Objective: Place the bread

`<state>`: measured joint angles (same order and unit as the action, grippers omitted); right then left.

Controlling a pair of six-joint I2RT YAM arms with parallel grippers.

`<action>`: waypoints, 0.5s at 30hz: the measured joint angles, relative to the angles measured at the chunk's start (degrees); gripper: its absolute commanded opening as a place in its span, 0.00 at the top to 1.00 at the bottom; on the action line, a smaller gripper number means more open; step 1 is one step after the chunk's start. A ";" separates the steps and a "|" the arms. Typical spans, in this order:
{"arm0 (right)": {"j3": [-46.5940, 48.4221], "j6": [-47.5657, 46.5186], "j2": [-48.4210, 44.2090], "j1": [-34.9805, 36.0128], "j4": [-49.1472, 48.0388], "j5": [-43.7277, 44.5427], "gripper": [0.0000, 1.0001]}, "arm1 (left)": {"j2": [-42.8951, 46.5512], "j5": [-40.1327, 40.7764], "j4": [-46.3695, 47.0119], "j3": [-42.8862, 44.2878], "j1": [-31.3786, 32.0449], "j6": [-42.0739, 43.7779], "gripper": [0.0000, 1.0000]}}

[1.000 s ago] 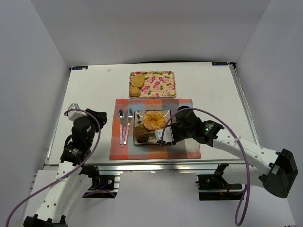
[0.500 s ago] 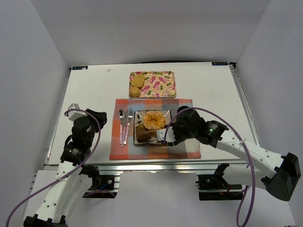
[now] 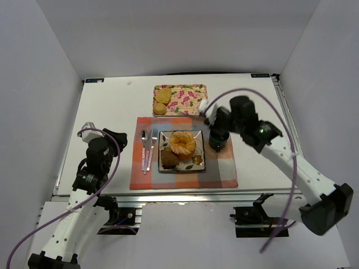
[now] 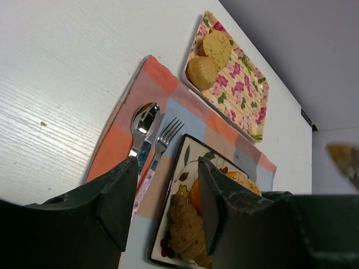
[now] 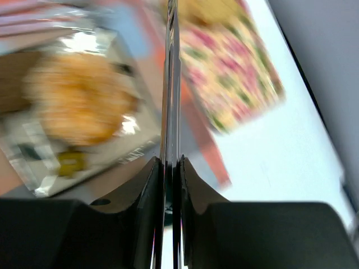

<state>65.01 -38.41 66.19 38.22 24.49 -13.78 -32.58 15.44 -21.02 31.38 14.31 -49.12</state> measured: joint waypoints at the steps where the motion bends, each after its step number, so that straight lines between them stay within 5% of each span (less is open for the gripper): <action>1: 1.11 2.47 1.86 -4.66 -1.03 0.35 1.00 | -0.26 -0.02 0.13 0.00 0.00 0.02 0.43; 9: 4.57 19.65 19.08 -37.97 -5.86 3.54 1.00 | -2.14 -0.44 1.44 0.00 0.02 0.15 0.43; 15: 2.16 27.15 31.85 -49.22 -7.13 6.64 1.00 | -3.74 -0.87 2.19 0.02 0.00 0.24 0.43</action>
<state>67.18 -11.27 98.04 -11.00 17.37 -7.14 -36.32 14.57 -18.83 31.40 14.31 -48.88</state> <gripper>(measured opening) 0.230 0.566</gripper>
